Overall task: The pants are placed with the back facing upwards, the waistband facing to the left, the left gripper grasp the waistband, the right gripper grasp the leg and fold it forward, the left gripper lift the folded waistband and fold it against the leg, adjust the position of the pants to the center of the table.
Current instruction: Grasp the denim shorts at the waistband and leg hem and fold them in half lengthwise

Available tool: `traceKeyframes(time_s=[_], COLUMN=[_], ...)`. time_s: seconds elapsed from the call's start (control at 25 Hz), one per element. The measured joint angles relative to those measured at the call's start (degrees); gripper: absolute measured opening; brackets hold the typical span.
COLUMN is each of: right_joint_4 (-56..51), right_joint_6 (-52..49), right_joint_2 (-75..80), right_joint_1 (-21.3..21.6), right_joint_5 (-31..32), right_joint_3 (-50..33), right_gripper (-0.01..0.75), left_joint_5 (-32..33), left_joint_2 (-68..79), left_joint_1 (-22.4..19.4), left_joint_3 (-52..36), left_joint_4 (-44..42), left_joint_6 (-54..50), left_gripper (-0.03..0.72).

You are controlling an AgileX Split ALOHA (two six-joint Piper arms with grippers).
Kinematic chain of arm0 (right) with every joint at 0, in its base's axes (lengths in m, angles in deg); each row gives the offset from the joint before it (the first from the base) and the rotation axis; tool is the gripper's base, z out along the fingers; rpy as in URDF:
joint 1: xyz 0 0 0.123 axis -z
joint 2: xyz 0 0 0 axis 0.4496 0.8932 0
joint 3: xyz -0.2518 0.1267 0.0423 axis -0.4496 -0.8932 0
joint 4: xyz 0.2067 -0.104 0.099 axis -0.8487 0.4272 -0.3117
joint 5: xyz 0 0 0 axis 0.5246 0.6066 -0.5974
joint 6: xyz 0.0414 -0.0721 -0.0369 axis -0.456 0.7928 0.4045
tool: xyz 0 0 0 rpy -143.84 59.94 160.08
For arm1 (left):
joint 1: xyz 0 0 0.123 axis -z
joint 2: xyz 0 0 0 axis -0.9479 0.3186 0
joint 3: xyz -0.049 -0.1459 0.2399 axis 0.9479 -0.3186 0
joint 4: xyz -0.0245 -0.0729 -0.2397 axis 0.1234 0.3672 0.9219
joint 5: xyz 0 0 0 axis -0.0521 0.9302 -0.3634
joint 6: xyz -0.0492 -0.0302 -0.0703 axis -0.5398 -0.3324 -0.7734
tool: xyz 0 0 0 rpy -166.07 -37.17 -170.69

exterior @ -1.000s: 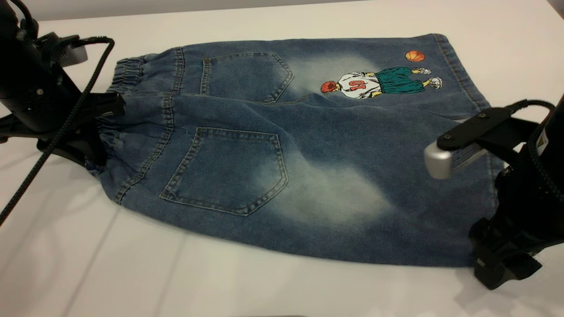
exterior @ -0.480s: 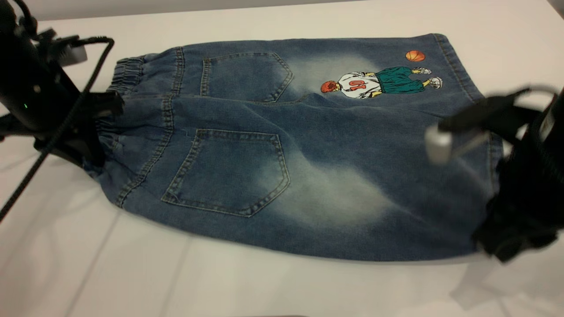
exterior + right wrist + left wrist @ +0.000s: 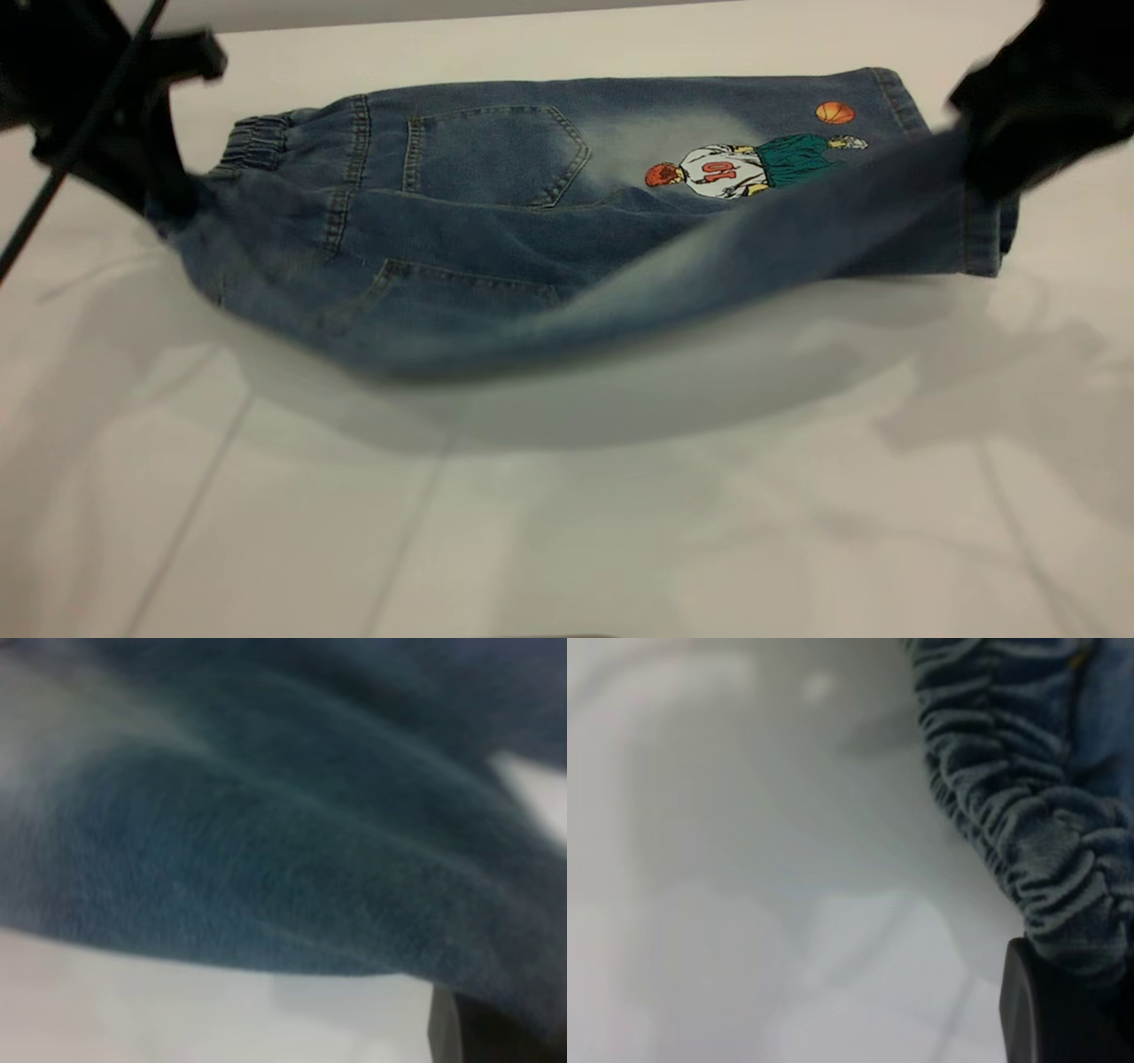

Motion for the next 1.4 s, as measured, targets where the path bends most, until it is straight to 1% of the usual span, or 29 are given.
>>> traceKeyframes(time_s=[0.12,0.2,0.28,0.48,0.6,0.84,1.0,1.12,1.4], right_joint_4=[0.0,0.0,-0.22,-0.35,-0.35,-0.41,-0.46,-0.66,-0.85], right_joint_6=[0.0,0.0,0.0,0.05,0.05,0.0,-0.45,-1.07,-4.67], right_joint_2=[1.22,2.1,3.02,7.09,10.73,17.0,19.49,21.53,25.92], right_joint_1=[3.58,4.5,4.62,4.62,4.62,4.62,4.72,5.09,8.06], right_joint_5=[1.43,2.26,3.48,7.87,9.48,10.97,10.75,9.39,2.39], right_joint_3=[3.18,5.42,7.92,15.94,20.28,26.68,29.82,31.35,31.77], right_gripper=[0.036,0.036,0.036,0.036,0.036,0.036,0.036,0.036,0.036], left_joint_5=[0.84,0.78,-0.14,-3.73,-6.14,-13.6,-18.68,-21.57,-28.37], left_joint_2=[0.0,0.0,0.0,0.07,0.57,3.15,5.28,6.8,9.84], left_joint_1=[0.0,0.0,0.0,0.0,0.0,0.0,0.0,0.0,0.0], left_joint_3=[3.74,5.64,6.73,7.49,7.49,7.49,7.49,7.49,7.49], left_joint_4=[2.33,4.38,6.97,17.0,22.76,31.88,37.86,41.91,44.96], left_joint_6=[0.0,0.0,0.0,-0.11,-0.97,-3.21,-3.41,-3.41,-3.41], left_gripper=[0.072,0.072,0.072,0.072,0.072,0.072,0.072,0.072,0.072])
